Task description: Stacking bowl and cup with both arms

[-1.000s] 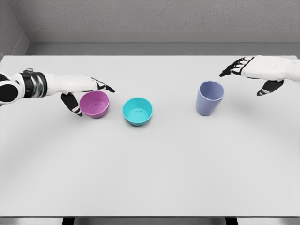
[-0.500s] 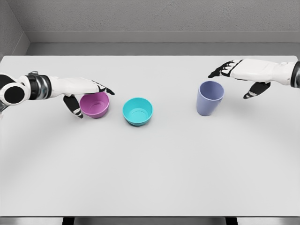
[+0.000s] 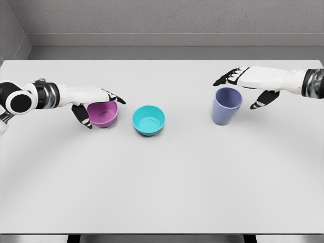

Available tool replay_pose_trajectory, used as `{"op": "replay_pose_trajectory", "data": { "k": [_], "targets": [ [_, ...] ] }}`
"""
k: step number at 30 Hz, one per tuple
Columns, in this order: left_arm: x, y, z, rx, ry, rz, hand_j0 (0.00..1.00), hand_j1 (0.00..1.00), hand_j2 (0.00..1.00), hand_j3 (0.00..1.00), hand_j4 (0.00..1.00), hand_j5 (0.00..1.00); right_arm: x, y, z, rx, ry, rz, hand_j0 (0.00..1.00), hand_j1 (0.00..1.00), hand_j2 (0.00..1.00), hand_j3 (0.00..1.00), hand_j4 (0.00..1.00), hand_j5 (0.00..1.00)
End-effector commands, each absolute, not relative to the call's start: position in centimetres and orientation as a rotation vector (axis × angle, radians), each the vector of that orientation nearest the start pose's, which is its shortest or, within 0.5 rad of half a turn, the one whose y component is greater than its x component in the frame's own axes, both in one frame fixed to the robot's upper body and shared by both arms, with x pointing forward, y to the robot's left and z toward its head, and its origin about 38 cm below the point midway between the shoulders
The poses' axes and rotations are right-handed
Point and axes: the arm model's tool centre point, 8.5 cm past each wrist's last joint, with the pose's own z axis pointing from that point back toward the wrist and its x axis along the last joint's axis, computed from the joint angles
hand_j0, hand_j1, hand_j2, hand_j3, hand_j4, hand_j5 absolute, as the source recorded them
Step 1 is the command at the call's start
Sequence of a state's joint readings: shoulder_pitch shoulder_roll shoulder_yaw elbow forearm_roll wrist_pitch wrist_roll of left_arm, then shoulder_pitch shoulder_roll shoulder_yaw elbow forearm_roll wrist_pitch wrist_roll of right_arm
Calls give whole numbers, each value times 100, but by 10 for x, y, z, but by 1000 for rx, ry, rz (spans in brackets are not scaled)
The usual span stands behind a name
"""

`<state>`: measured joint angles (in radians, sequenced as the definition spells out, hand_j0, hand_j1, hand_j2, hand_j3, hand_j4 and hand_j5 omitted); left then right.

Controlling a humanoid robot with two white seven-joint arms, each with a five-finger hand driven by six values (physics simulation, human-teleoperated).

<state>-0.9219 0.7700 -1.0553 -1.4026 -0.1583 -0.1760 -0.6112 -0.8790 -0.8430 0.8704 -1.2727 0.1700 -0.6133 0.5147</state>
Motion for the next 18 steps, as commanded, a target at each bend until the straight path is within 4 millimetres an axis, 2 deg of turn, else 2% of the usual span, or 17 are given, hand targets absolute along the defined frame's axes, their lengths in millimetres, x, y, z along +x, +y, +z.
{"op": "replay_pose_trajectory", "data": {
  "k": [1, 6, 18],
  "targets": [
    [467, 252, 192, 238, -1091, -1956, 99, 99, 99, 99, 99, 99, 467, -309, 236, -283, -1423, 2008, 100, 100, 100, 100, 100, 100],
    [466, 251, 190, 233, -1089, -1957, 99, 99, 99, 99, 99, 99, 469, -291, 227, -239, -1439, 2022, 100, 100, 100, 100, 100, 100],
    [466, 254, 186, 244, -1072, -1961, 99, 99, 99, 99, 99, 99, 469, -295, 217, -228, -1405, 2019, 100, 100, 100, 100, 100, 100]
  ]
}}
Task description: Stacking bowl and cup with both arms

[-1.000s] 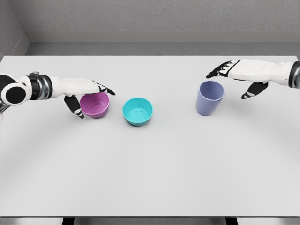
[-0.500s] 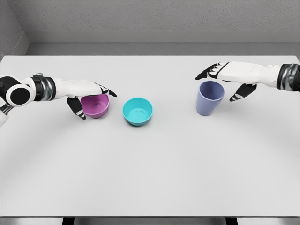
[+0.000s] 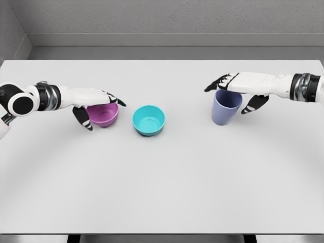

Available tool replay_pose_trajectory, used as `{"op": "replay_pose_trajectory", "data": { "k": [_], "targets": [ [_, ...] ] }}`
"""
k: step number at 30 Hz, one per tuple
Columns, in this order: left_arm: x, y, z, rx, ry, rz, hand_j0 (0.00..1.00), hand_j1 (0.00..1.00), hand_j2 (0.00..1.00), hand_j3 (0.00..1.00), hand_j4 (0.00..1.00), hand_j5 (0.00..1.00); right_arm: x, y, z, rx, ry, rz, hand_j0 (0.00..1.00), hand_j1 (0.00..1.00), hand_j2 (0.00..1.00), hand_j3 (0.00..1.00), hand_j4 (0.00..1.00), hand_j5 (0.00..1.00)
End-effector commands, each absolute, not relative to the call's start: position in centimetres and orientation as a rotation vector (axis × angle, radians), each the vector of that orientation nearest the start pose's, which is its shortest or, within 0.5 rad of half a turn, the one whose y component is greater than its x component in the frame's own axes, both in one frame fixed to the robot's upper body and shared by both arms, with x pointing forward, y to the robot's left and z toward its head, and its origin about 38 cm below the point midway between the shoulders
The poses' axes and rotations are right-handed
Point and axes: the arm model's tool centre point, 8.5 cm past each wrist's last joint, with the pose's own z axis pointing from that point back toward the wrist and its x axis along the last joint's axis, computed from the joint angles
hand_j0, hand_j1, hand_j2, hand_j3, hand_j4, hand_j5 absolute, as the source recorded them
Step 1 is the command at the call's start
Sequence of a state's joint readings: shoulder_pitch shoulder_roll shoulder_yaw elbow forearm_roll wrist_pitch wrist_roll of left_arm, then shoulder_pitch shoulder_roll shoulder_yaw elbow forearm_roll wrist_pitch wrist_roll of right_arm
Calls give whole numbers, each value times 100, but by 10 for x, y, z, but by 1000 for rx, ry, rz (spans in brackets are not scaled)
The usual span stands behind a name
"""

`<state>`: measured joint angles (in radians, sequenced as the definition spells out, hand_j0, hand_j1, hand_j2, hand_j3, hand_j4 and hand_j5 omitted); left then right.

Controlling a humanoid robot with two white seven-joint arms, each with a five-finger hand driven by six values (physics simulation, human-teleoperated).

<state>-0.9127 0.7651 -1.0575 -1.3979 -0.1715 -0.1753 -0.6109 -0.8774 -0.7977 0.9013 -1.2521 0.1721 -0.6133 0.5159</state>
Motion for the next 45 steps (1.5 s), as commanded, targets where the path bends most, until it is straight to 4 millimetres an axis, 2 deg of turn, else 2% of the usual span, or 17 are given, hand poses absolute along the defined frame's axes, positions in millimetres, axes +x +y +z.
{"op": "replay_pose_trajectory", "data": {
  "k": [1, 7, 15, 32, 35, 45],
  "targets": [
    [466, 254, 186, 242, -1073, -1960, 99, 99, 99, 99, 99, 99, 469, -295, 216, -228, -1404, 2019, 100, 100, 100, 100, 100, 100],
    [464, 252, 187, 239, -1080, -1965, 99, 99, 99, 99, 99, 99, 469, -295, 215, -225, -1402, 2018, 100, 100, 100, 100, 100, 100],
    [463, 253, 191, 247, -1086, -1972, 99, 99, 99, 99, 99, 99, 472, -286, 203, -196, -1390, 2014, 100, 100, 100, 100, 100, 100],
    [466, 254, 193, 253, -1089, -1962, 99, 99, 99, 99, 99, 99, 474, -291, 199, -199, -1373, 2004, 100, 100, 100, 100, 100, 100],
    [467, 254, 193, 254, -1088, -1961, 99, 99, 99, 99, 99, 99, 475, -283, 197, -185, -1387, 2005, 100, 100, 100, 100, 100, 100],
    [471, 262, 187, 269, -1060, -1945, 99, 99, 99, 99, 99, 99, 475, -282, 197, -181, -1386, 2008, 100, 100, 100, 100, 100, 100]
  ]
}}
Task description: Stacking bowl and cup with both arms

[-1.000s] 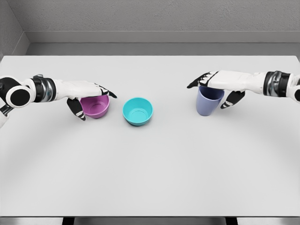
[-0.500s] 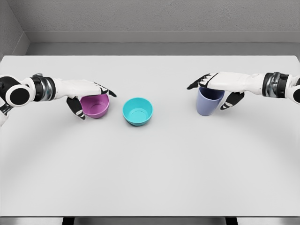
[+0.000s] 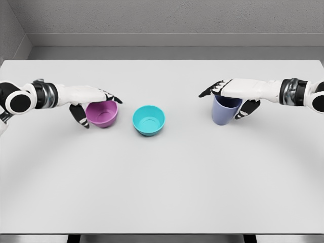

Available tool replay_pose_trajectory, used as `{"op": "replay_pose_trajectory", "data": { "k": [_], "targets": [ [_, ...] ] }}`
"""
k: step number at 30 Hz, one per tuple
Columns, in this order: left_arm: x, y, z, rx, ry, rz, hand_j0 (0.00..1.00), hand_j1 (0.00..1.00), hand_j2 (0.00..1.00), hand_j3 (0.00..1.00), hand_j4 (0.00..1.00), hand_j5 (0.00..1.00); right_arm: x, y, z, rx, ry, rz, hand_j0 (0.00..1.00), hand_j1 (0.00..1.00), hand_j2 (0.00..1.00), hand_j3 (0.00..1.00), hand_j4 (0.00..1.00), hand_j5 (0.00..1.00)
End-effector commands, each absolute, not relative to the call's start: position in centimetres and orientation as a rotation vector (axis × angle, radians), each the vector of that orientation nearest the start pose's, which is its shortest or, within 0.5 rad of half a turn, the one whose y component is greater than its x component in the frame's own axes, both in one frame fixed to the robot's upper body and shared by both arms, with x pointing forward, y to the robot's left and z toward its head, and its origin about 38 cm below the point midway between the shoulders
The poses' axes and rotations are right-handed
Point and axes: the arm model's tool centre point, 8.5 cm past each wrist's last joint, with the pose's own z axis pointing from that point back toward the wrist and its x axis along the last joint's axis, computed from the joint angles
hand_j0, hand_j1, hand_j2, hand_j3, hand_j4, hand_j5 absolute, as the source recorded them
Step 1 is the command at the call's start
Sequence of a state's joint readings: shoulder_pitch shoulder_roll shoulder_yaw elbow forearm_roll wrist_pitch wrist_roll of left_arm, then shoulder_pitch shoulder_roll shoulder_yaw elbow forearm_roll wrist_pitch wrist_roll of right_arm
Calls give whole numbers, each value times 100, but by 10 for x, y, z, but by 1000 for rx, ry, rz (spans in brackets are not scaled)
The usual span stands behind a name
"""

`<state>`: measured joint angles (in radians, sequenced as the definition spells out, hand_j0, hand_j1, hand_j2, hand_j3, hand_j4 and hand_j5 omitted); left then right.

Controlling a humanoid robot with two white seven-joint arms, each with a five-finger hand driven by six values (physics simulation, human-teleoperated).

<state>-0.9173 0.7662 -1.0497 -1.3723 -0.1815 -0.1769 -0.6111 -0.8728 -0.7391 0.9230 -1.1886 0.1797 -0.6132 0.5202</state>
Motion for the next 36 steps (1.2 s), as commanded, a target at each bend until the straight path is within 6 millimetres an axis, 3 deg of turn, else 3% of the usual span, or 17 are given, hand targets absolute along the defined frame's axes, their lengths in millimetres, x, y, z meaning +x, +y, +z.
{"op": "replay_pose_trajectory", "data": {
  "k": [1, 3, 8, 14, 29, 36],
  "targets": [
    [471, 261, 186, 266, -1059, -1947, 99, 99, 99, 99, 99, 99, 475, -282, 197, -181, -1386, 2008, 100, 100, 100, 100, 100, 100],
    [471, 255, 185, 259, -1068, -1953, 99, 99, 99, 99, 99, 99, 475, -283, 197, -182, -1383, 2009, 100, 100, 100, 100, 100, 100],
    [471, 255, 185, 259, -1068, -1953, 99, 99, 99, 99, 99, 99, 475, -282, 196, -179, -1379, 2012, 83, 83, 83, 83, 83, 83],
    [470, 253, 186, 254, -1075, -1955, 86, 86, 86, 86, 86, 86, 477, -288, 192, -182, -1347, 2010, 67, 67, 67, 67, 67, 67],
    [473, 251, 197, 269, -1107, -1953, 77, 77, 77, 77, 77, 77, 480, -292, 202, -217, -1345, 2022, 67, 67, 67, 67, 67, 67],
    [462, 234, 215, 268, -1173, -2003, 76, 76, 76, 76, 76, 76, 482, -292, 209, -230, -1354, 2025, 67, 67, 67, 67, 67, 67]
  ]
}}
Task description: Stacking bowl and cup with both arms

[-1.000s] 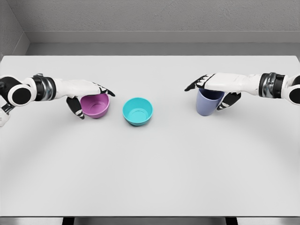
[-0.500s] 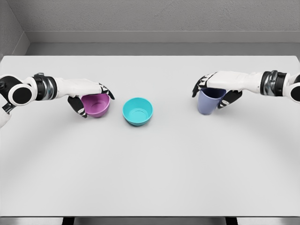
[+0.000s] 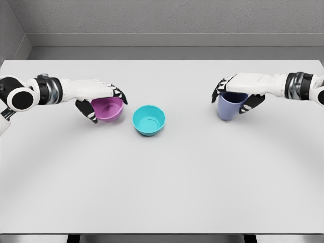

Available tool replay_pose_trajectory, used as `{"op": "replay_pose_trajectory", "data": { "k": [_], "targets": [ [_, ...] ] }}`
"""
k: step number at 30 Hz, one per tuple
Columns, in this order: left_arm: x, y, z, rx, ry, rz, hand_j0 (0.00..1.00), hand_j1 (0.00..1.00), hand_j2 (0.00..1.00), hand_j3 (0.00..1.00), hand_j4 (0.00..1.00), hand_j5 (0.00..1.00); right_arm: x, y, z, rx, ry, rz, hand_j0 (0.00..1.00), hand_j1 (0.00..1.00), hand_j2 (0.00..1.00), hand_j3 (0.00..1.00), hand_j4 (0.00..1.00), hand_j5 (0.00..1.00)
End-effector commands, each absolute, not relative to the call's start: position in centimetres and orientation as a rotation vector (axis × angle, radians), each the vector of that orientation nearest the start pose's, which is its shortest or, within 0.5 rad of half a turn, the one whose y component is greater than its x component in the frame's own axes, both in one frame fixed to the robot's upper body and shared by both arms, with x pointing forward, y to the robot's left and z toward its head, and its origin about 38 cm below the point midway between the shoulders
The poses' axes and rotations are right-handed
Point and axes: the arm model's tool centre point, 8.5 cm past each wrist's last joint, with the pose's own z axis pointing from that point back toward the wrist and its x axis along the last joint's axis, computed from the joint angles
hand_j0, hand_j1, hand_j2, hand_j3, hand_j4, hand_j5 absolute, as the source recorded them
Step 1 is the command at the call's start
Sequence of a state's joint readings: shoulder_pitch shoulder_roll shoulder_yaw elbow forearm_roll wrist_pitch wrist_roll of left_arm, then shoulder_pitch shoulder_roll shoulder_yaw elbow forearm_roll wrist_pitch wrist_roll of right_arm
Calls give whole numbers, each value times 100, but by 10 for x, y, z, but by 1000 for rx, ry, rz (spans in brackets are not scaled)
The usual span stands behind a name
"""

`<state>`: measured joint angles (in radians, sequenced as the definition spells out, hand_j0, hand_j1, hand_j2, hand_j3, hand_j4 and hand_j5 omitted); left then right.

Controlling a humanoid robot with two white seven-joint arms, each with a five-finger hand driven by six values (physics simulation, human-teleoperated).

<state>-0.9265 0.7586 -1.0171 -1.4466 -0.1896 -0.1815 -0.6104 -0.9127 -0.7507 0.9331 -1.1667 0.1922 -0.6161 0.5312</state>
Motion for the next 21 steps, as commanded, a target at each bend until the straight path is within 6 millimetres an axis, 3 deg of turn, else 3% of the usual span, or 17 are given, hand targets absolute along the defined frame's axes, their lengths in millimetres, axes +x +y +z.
{"op": "replay_pose_trajectory", "data": {
  "k": [1, 9, 21],
  "targets": [
    [461, 232, 217, 268, -1181, -2008, 76, 76, 76, 76, 76, 76, 482, -292, 209, -230, -1354, 2025, 67, 67, 67, 67, 67, 67],
    [460, 229, 227, 282, -1212, -2012, 75, 75, 75, 75, 75, 75, 483, -303, 223, -274, -1349, 2030, 67, 67, 67, 67, 67, 67],
    [447, 208, 243, 282, -1287, -2073, 74, 74, 74, 74, 74, 74, 487, -306, 236, -305, -1359, 2031, 68, 68, 68, 68, 68, 68]
  ]
}}
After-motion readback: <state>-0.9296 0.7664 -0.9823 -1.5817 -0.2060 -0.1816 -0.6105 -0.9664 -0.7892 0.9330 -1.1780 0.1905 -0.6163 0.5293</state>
